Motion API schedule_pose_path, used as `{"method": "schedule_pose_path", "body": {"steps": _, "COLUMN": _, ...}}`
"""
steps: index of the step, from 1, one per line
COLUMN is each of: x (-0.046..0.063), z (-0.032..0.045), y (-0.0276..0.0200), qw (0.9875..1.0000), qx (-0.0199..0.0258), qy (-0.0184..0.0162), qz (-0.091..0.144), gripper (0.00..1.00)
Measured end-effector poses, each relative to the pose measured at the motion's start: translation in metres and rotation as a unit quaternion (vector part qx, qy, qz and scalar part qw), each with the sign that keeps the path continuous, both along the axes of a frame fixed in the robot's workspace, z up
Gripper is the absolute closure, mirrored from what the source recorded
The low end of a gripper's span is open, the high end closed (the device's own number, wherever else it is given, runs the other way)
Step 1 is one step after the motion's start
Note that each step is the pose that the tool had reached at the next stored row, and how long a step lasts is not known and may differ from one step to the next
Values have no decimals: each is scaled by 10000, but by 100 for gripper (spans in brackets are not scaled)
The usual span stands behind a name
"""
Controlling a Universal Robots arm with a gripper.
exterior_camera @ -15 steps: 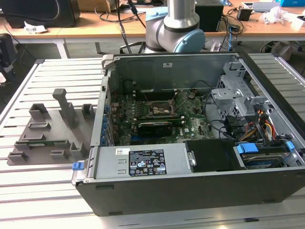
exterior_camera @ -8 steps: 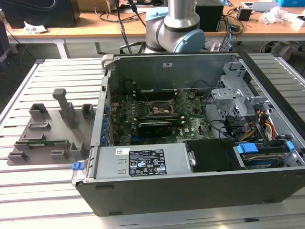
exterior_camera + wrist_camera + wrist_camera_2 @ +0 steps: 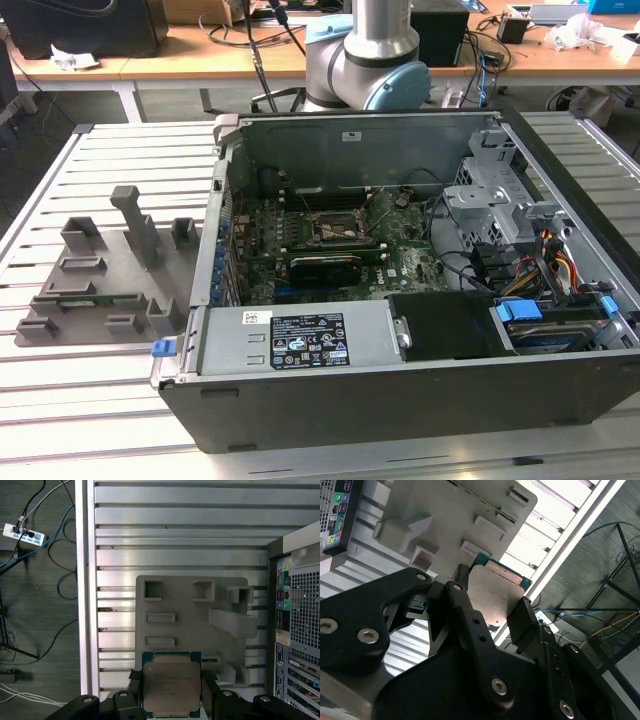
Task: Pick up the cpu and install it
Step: 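Pick up the cpu and move it towards the insertion slot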
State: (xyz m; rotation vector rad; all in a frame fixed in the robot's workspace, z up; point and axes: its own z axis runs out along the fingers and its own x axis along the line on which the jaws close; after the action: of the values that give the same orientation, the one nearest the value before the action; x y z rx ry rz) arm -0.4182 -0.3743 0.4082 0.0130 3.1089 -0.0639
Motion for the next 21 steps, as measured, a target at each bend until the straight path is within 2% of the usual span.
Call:
{"method": "schedule_pose_path", "body": {"steps": 1, "x": 2, "z": 0, "y": 0, "qw": 10000, "qx": 43, "qy": 0, "qz": 0, "gripper": 45}}
{"method": "schedule_pose_path", "body": {"steps": 3, "x": 5, "z": -1, "y": 1, "qw": 9998, "qx": 176, "qy": 0, "qz": 0, "gripper": 45}}
{"method": "schedule_pose_path", "body": {"steps": 5, "x": 6, "z": -1, "y": 2, "qw": 9998, "qx": 215, "qy": 0, "qz": -1, "gripper": 45}}
{"method": "schedule_pose_path", "body": {"steps": 7, "x": 15, "z": -1, "y": 1, "qw": 9998, "qx": 216, "qy": 0, "qz": -1, "gripper": 45}}
{"method": "schedule_pose_path", "body": {"steps": 12, "x": 156, "z": -1, "y": 1, "qw": 9998, "qx": 216, "qy": 0, "qz": 0, "gripper": 45}}
{"method": "schedule_pose_path", "body": {"steps": 18, "x": 439, "z": -1, "y": 1, "qw": 9998, "qx": 216, "qy": 0, "qz": -1, "gripper": 45}}
{"method": "schedule_pose_path", "body": {"steps": 21, "x": 516, "z": -1, "y": 1, "qw": 9998, "qx": 216, "qy": 0, "qz": -1, "gripper": 45}}
